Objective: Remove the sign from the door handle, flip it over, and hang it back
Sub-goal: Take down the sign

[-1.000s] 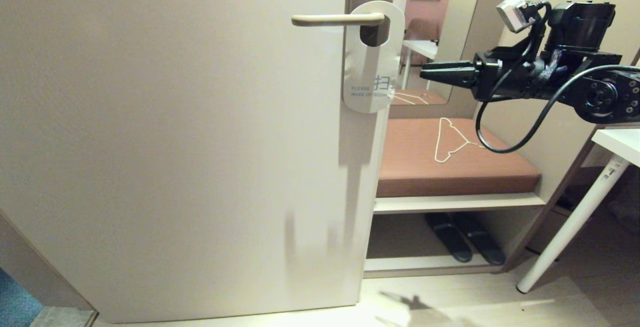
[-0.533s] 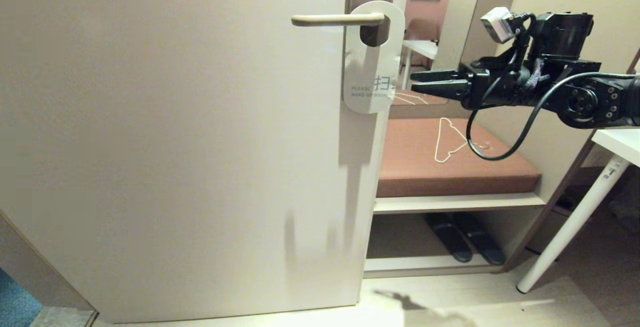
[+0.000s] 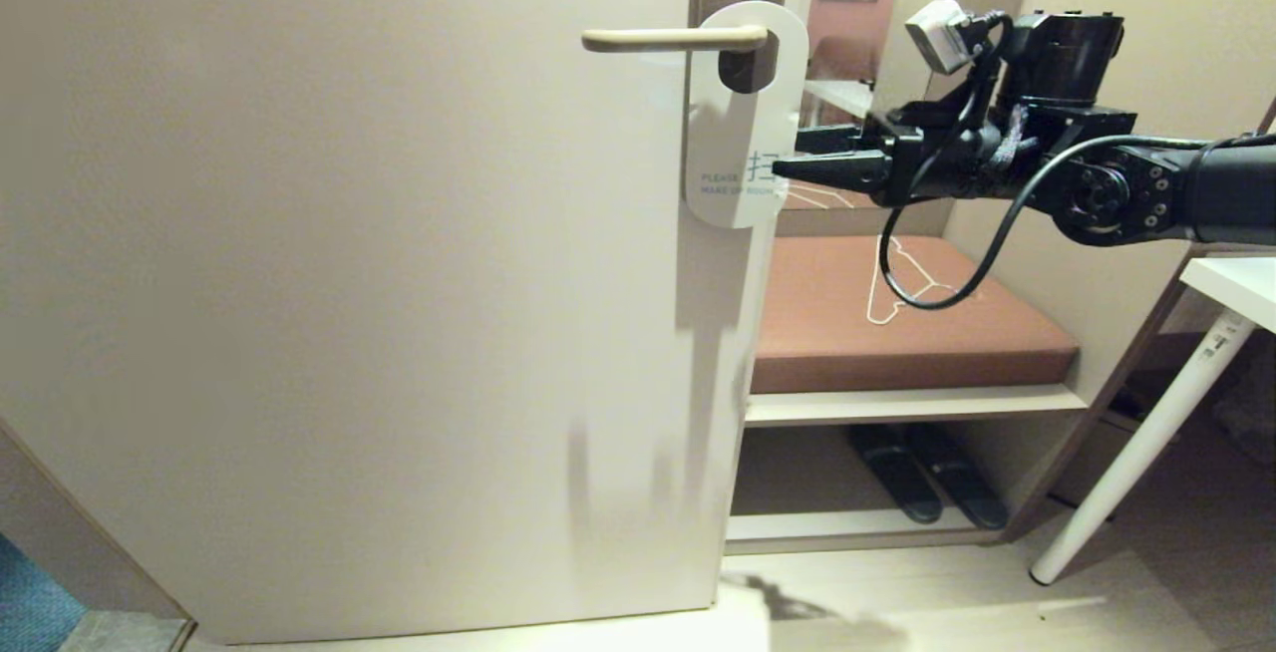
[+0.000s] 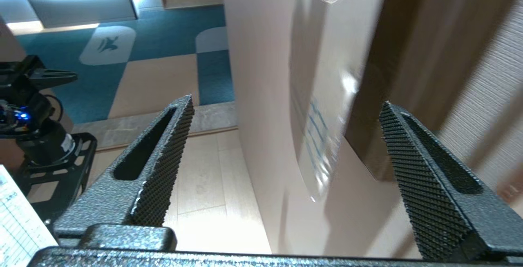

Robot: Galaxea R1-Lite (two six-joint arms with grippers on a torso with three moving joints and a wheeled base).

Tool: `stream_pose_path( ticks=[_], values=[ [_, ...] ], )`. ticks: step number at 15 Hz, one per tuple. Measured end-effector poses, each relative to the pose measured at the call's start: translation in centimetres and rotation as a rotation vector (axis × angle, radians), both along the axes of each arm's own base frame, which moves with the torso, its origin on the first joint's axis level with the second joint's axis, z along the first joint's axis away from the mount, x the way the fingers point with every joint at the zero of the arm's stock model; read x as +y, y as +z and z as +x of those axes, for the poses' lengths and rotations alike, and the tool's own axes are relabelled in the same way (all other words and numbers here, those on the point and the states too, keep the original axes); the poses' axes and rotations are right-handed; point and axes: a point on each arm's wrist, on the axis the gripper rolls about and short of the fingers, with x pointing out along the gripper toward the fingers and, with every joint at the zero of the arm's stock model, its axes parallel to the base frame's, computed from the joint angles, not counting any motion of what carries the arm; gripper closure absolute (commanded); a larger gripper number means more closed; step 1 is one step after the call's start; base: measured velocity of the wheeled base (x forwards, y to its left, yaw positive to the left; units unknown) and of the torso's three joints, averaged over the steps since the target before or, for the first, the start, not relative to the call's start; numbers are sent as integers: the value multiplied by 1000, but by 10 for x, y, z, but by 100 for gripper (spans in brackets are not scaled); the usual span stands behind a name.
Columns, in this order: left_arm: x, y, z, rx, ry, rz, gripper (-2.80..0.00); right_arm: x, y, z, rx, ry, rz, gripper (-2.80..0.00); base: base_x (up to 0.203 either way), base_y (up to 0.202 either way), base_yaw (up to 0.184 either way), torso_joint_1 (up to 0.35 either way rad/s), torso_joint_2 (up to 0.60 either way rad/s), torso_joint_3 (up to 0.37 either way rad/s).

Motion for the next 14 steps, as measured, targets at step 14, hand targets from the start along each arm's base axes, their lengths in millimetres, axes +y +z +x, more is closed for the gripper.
stream_pose_path(
  ticks=[14],
  values=[
    [0, 0, 0, 0, 0, 0, 0, 42, -4, -8, -4, 96, -2, -280, 0, 0, 0, 0, 0, 0]
  ],
)
